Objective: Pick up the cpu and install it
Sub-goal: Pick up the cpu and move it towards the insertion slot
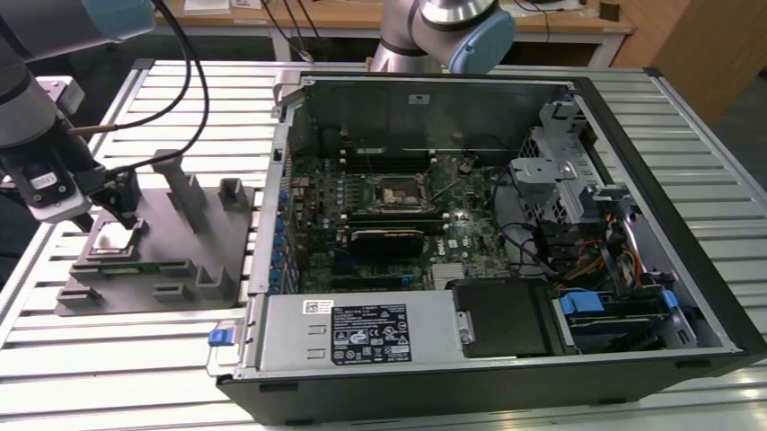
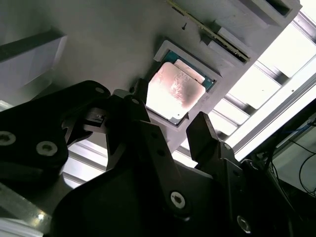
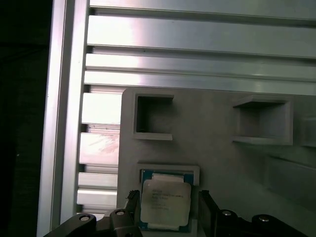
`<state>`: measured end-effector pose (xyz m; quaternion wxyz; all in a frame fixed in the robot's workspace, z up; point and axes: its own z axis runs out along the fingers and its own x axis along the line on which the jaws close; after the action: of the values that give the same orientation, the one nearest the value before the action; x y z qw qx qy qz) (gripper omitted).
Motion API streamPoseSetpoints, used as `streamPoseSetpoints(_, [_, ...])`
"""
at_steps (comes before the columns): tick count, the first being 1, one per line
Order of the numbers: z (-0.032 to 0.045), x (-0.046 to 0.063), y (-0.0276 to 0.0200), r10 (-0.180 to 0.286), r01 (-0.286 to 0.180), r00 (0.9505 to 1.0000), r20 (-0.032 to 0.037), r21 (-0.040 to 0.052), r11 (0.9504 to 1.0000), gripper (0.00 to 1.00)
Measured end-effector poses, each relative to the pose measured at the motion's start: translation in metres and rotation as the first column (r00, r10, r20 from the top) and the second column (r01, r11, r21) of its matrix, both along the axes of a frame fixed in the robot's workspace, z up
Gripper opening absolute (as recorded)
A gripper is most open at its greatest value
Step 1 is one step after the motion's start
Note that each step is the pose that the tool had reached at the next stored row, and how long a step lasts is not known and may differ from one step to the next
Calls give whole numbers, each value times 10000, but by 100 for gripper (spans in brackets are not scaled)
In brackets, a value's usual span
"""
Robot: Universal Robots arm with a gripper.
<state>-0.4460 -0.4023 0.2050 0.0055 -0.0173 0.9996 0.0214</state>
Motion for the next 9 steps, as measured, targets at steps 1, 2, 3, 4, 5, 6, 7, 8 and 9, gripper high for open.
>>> streamPoseSetpoints(1, [-6, 0, 0, 0, 0, 10000, 0, 0, 10000, 59])
streamPoseSetpoints(2, [-9, 0, 0, 0, 0, 10000, 0, 0, 10000, 59])
streamPoseSetpoints(3, [-11, 0, 0, 0, 0, 10000, -1, -1, 10000, 59])
streamPoseSetpoints(4, [-14, 0, 0, 0, 0, 10000, 0, 0, 10000, 59])
streamPoseSetpoints(5, [-17, 0, 0, 0, 0, 10000, 0, 0, 10000, 59])
streamPoseSetpoints(6, [-19, 0, 0, 0, 0, 10000, 0, 0, 10000, 59])
streamPoseSetpoints(7, [-22, 0, 0, 0, 0, 10000, 0, 0, 10000, 59])
streamPoseSetpoints(8, [-24, 0, 0, 0, 0, 10000, 0, 0, 10000, 59])
streamPoseSetpoints(9, [-27, 0, 0, 0, 0, 10000, 0, 0, 10000, 59])
